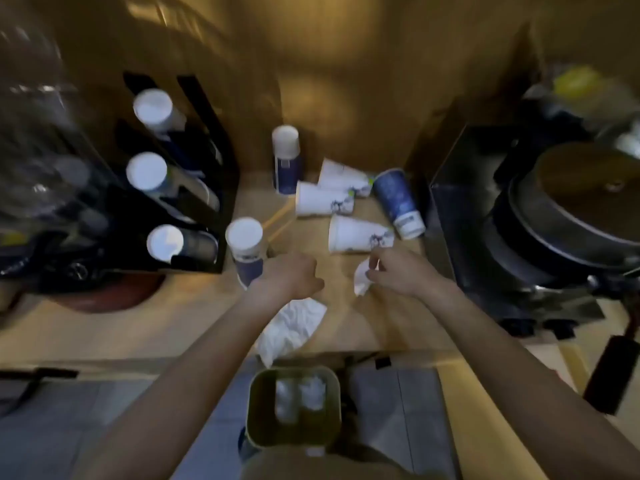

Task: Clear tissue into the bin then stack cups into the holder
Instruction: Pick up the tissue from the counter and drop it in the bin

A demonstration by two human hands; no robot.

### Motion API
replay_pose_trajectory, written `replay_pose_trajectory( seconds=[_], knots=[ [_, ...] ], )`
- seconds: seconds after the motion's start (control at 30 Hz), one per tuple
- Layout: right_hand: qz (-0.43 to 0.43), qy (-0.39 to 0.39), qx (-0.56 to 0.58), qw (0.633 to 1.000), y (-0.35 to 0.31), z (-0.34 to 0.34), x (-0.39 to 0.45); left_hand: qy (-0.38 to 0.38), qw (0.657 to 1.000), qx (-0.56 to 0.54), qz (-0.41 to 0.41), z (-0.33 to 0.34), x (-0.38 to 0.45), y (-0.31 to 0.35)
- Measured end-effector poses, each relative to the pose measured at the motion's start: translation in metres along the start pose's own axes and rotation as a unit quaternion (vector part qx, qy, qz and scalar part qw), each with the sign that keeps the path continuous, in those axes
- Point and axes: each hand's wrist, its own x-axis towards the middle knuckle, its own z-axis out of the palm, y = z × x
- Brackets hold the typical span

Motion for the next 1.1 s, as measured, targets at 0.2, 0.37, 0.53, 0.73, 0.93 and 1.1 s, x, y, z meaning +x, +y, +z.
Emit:
replay_pose_trajectory(
  seconds=[0.2,0.37,0.53,0.73,0.93,1.1],
  knots=[
    [0.010,0.058,0.014,0.998,0.029,0.065,0.013,0.002,0.997,-0.012,-0.071,0.081,0.004,-0.014],
    [-0.007,0.055,-0.056,0.997,0.051,0.097,0.033,0.014,0.985,-0.010,-0.173,0.124,0.005,-0.017],
    [-0.011,0.047,-0.075,0.996,0.059,0.115,0.048,0.022,0.978,-0.035,-0.204,0.152,0.004,-0.025],
    [-0.051,0.084,-0.062,0.993,0.060,0.123,0.056,0.105,0.981,-0.001,-0.164,0.166,-0.001,-0.024],
    [-0.072,0.081,0.140,0.984,0.039,0.119,0.038,0.157,0.970,-0.077,-0.169,0.167,-0.010,-0.026],
    [0.037,-0.032,0.491,0.870,0.001,0.131,0.002,0.229,0.929,-0.244,-0.155,0.176,-0.032,-0.028]
  ],
)
